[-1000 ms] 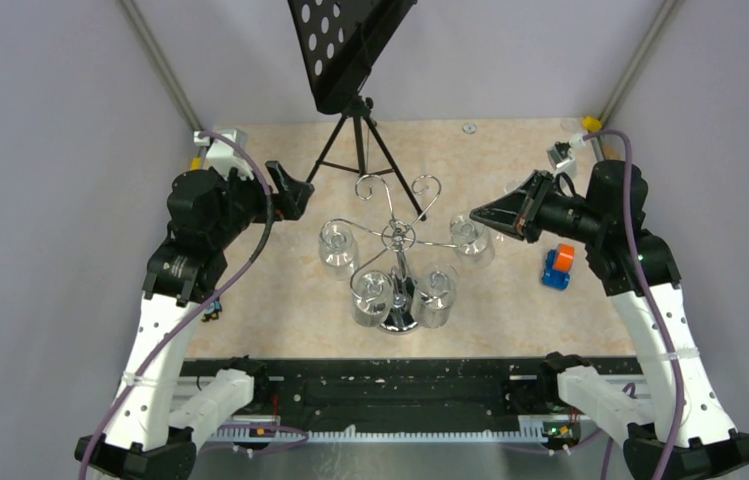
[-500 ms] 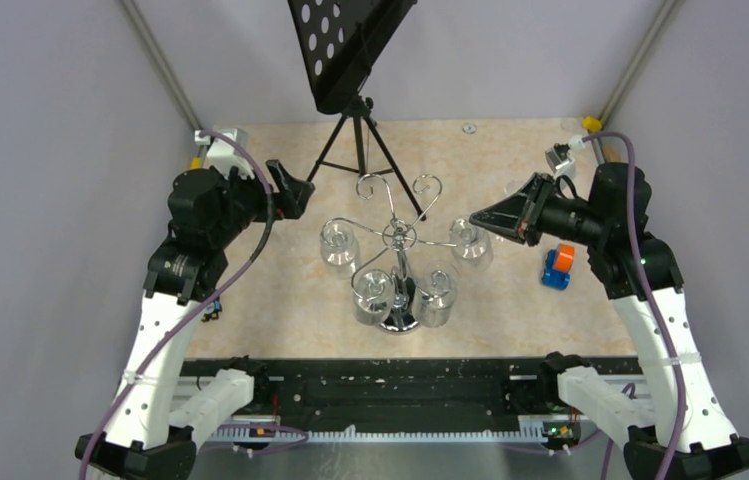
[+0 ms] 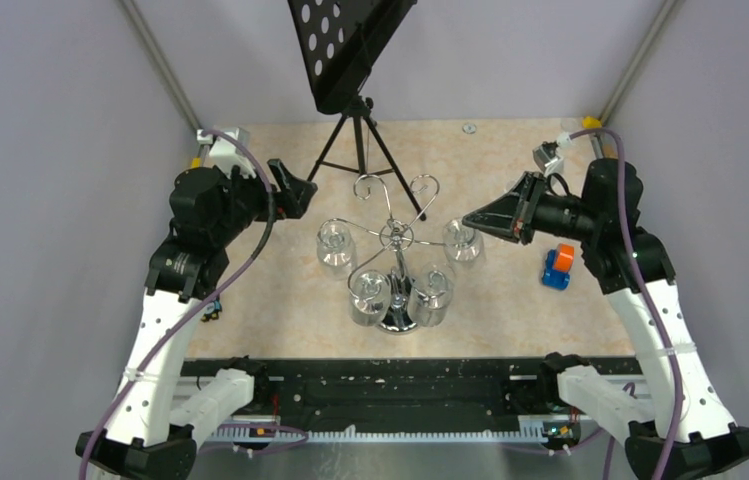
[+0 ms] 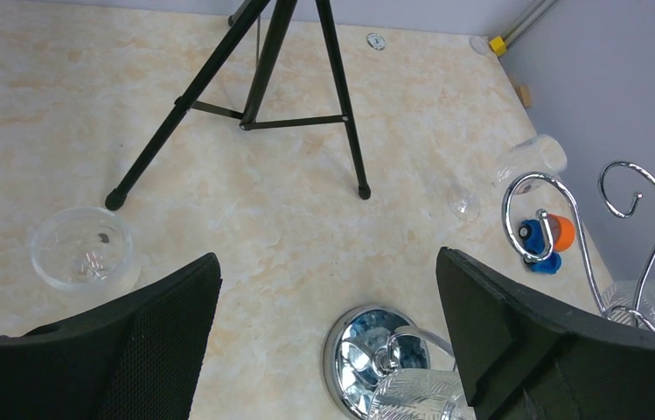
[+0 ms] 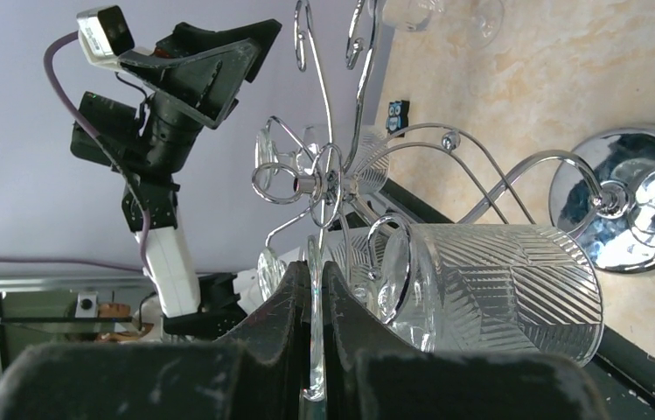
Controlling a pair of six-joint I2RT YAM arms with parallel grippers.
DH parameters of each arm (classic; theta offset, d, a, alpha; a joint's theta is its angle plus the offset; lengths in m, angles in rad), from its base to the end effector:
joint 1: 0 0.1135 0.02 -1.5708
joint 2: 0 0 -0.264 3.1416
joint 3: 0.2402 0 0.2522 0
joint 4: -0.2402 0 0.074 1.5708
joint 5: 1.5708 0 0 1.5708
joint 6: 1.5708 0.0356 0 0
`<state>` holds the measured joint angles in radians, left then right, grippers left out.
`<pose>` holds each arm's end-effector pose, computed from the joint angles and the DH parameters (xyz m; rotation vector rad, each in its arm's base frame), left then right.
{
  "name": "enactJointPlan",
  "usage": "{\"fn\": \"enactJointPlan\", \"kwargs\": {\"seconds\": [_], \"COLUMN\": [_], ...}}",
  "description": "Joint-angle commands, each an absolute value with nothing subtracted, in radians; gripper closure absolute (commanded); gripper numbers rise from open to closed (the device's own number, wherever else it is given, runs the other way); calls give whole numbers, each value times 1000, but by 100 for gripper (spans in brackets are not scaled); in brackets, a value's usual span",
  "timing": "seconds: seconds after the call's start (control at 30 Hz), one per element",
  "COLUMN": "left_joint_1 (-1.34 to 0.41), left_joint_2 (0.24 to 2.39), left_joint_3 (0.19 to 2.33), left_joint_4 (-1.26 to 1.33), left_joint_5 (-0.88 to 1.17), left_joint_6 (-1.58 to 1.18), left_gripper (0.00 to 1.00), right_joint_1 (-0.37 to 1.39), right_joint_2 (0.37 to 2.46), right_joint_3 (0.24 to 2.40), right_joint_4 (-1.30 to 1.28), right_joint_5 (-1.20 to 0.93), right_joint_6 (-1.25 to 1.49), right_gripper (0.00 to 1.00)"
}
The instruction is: Take the wine glass off the wine glass rack
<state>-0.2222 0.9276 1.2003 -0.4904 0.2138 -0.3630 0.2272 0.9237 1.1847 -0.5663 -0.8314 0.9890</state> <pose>0.1814 -0.0487 0.4250 0.0284 1.8247 -0.6079 0.1650 0.0652 0.4159 0.1425 2.0977 1.5628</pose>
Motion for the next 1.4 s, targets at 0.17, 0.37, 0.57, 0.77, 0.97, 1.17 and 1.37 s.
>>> {"fn": "enactJointPlan", "kwargs": {"seconds": [0.17, 0.37, 0.57, 0.77, 0.97, 1.17, 1.37], "left_joint_1": [-216, -216, -216, -216, -216, -216, -216], "left_joint_2": [936, 931, 919, 904, 891, 870, 866], "left_joint_3": [1186, 1184, 1189, 1197, 1202, 1203, 1204], "left_joint_4": [-443, -443, -450, -463, -465, -447, -397], "left_joint_5": [256, 257, 243, 226, 225, 242, 328], "left_joint_6": [-365, -365, -361, -354, -356, -367, -405], "left_gripper": [5, 5, 5, 5, 5, 5, 5], "right_joint_1": [285, 295, 316, 322, 323, 324, 324], "right_joint_2": [942, 949, 964, 970, 971, 965, 963], "right_joint_3": [1198, 1178, 1128, 1122, 1110, 1081, 1070], "right_joint_4": [-460, -423, -325, -278, -248, -177, -113], "right_joint_5": [-799, -744, -706, -656, -579, -497, -409], "right_joint_6": [988, 1000, 1042, 1057, 1073, 1099, 1111], "right_gripper": [100, 100, 100, 100, 100, 100, 100]}}
